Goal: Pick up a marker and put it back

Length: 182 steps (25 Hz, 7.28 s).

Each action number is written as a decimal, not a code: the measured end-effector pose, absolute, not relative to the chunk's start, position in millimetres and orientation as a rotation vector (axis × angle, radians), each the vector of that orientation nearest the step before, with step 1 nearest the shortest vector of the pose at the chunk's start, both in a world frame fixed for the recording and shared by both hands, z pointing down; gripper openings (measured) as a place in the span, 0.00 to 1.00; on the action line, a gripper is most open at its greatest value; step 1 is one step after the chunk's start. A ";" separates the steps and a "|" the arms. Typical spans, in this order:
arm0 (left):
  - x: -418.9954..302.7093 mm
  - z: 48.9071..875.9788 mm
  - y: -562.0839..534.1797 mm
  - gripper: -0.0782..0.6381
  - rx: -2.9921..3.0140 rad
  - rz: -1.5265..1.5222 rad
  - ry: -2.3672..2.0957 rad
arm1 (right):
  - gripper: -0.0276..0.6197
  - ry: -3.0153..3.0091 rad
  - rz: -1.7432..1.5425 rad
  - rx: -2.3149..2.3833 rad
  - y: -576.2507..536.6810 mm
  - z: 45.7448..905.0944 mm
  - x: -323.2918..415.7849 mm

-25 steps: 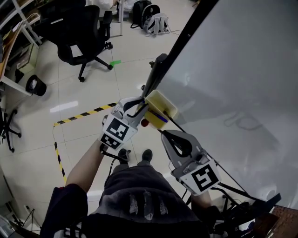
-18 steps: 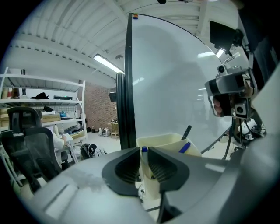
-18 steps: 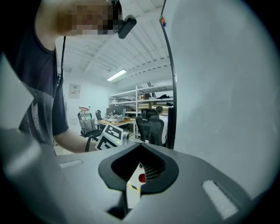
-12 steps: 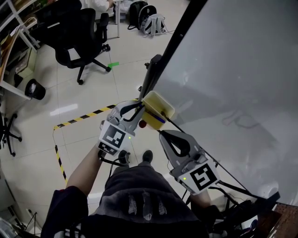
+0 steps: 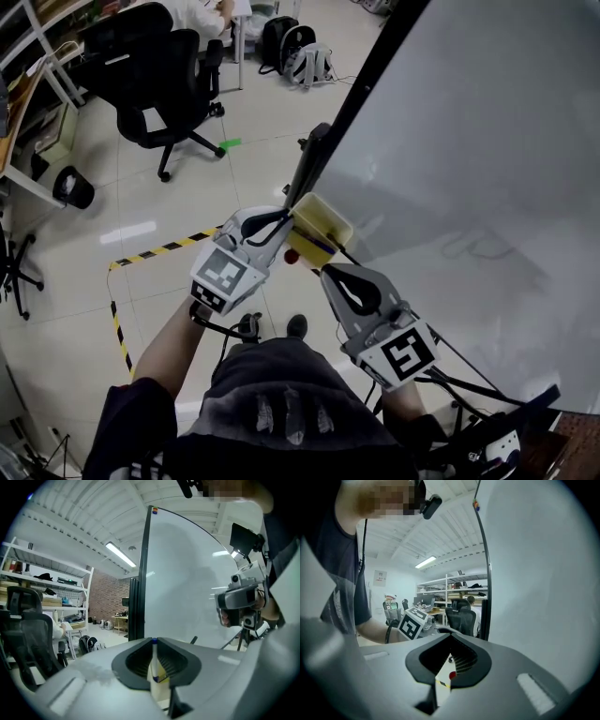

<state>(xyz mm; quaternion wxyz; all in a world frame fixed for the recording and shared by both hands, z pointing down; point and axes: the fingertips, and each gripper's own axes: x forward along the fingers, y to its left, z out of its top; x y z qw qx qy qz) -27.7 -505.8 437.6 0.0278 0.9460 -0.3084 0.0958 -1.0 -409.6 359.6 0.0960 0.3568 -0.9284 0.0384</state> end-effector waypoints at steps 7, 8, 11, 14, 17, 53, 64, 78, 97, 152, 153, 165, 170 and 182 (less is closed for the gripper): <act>-42.2 404.5 -489.0 0.16 2.949 0.215 -0.916 | 0.05 -2.737 0.071 1.062 -396.7 354.0 -19.0; -43.5 396.5 -486.2 0.16 2.967 0.205 -0.915 | 0.05 -2.735 0.060 1.066 -394.8 353.0 -20.8; -47.3 370.1 -476.6 0.16 3.010 0.150 -0.904 | 0.05 -2.730 0.033 1.089 -388.1 348.9 -24.5; -48.5 338.1 -463.9 0.16 3.049 0.040 -0.895 | 0.05 -2.722 0.016 1.116 -379.8 343.6 -24.7; -47.6 311.1 -448.7 0.16 3.088 -0.023 -0.886 | 0.05 -2.723 -0.011 1.141 -372.2 335.8 -21.1; 9.2 219.2 -155.4 0.16 3.043 -0.148 -1.258 | 0.05 -2.951 -0.165 0.801 -149.2 287.6 52.1; -53.9 245.6 -53.9 0.16 3.052 -0.178 -1.104 | 0.05 -2.832 -0.173 0.972 -59.9 310.7 12.1; -4.8 225.2 54.8 0.16 3.117 -0.223 -0.966 | 0.05 -2.831 -0.246 1.095 51.7 282.4 69.8; 90.1 238.8 176.2 0.16 3.108 -0.194 -1.000 | 0.05 -2.856 -0.202 0.971 150.4 305.6 147.9; 76.7 232.7 206.4 0.16 3.110 -0.201 -1.022 | 0.05 -2.859 -0.186 0.972 179.9 305.3 130.3; 77.4 233.7 205.8 0.16 3.110 -0.196 -1.030 | 0.05 -2.863 -0.185 0.966 179.2 306.6 130.8; 94.7 238.9 182.5 0.16 3.067 -0.205 -1.162 | 0.05 -2.917 -0.191 0.846 156.5 308.2 144.2; 86.3 240.9 155.5 0.16 3.041 -0.227 -1.195 | 0.05 -2.896 -0.154 0.811 130.7 317.8 141.1; 28.1 241.1 37.4 0.16 3.067 -0.280 -1.140 | 0.05 -2.840 -0.158 0.870 20.3 316.8 86.9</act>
